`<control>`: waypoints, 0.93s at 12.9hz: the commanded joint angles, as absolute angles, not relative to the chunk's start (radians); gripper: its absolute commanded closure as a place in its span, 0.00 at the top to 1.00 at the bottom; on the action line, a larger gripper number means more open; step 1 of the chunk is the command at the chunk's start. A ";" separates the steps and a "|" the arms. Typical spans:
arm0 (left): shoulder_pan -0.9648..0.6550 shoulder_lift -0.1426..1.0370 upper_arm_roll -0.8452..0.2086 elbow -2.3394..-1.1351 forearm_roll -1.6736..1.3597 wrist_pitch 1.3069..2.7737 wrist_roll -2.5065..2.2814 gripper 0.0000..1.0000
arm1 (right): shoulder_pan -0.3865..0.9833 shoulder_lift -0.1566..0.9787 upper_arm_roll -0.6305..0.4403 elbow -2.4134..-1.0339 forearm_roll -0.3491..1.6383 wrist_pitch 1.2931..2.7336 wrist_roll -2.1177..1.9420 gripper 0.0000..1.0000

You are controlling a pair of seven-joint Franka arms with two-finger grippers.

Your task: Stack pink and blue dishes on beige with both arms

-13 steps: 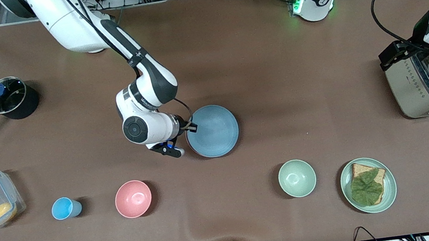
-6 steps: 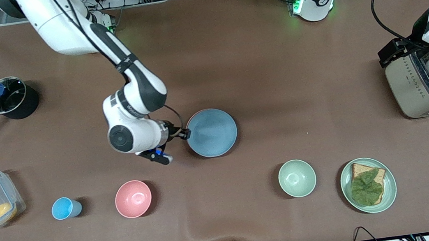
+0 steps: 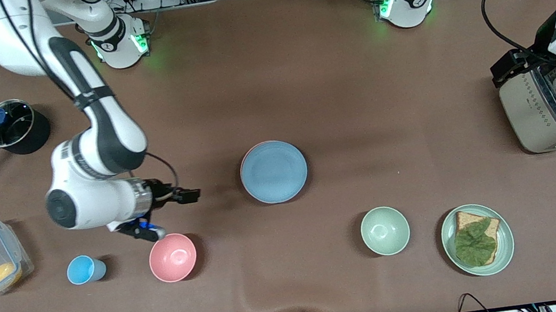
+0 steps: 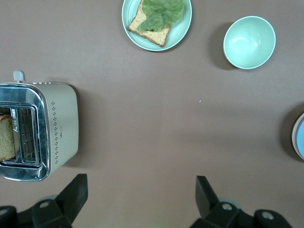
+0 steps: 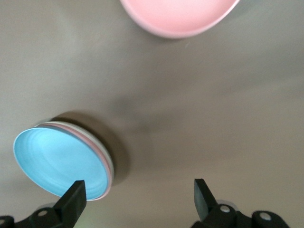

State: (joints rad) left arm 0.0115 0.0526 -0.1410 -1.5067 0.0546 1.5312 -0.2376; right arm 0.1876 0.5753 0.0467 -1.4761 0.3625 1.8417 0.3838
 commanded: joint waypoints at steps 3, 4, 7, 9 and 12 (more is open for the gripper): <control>0.011 0.037 -0.140 -1.496 0.028 1.500 -0.216 1.00 | 0.108 0.438 0.061 -1.496 0.129 1.717 0.206 1.00; 0.011 0.037 -0.141 -1.493 0.034 1.473 -0.215 1.00 | 0.089 0.402 0.061 -1.505 0.102 1.695 0.152 1.00; 0.012 0.040 -0.138 -1.457 0.026 1.456 -0.170 1.00 | -0.017 0.286 0.061 -1.545 0.036 1.666 -0.015 1.00; 0.012 0.040 -0.135 -1.457 0.028 1.456 -0.163 1.00 | -0.069 0.214 0.061 -1.548 0.008 1.632 -0.093 1.00; 0.014 0.040 -0.133 -1.456 0.026 1.456 -0.138 1.00 | -0.095 0.115 0.060 -1.549 0.006 1.580 -0.091 1.00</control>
